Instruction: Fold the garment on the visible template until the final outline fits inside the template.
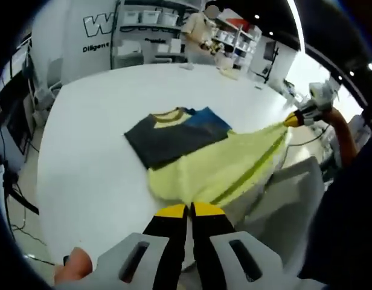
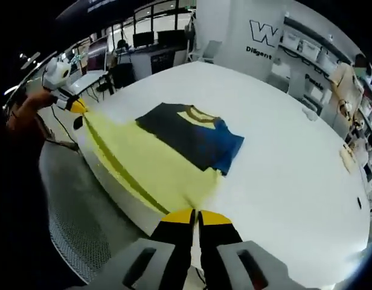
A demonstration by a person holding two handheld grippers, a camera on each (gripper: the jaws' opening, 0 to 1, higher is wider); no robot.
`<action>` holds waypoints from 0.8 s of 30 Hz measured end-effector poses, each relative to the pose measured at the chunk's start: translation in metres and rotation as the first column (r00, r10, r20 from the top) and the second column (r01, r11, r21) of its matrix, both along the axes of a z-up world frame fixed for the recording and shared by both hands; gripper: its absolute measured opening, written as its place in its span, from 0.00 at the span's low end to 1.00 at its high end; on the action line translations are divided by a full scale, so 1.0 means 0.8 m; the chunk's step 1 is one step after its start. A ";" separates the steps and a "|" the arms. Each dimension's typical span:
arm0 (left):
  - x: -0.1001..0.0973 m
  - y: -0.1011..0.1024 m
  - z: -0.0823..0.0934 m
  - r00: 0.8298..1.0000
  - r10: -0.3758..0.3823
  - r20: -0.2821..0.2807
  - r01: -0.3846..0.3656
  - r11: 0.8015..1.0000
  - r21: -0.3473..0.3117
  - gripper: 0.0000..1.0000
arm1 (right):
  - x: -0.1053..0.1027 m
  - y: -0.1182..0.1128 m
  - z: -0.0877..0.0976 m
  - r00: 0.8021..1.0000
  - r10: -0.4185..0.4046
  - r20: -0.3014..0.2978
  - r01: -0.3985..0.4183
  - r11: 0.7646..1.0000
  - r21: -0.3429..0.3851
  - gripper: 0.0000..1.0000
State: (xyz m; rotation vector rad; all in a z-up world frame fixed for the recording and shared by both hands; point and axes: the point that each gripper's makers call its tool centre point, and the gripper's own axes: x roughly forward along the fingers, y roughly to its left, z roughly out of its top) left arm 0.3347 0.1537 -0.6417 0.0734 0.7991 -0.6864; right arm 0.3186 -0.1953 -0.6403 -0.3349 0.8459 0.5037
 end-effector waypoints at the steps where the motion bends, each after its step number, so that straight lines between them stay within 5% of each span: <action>1: 0.008 -0.001 0.005 1.000 0.005 0.017 -0.005 1.000 -0.003 0.00 | 0.008 0.000 0.004 1.000 -0.001 0.011 0.001 1.000 -0.002 0.00; 8: 0.075 -0.004 0.024 0.995 0.059 0.084 -0.056 0.998 -0.039 0.00 | 0.080 -0.004 0.035 0.996 -0.005 0.088 0.008 1.000 -0.027 0.00; 24: 0.222 -0.005 0.024 0.970 0.173 0.168 -0.165 0.984 -0.062 0.00 | 0.221 -0.009 0.033 0.982 -0.025 0.186 0.039 0.997 -0.073 0.00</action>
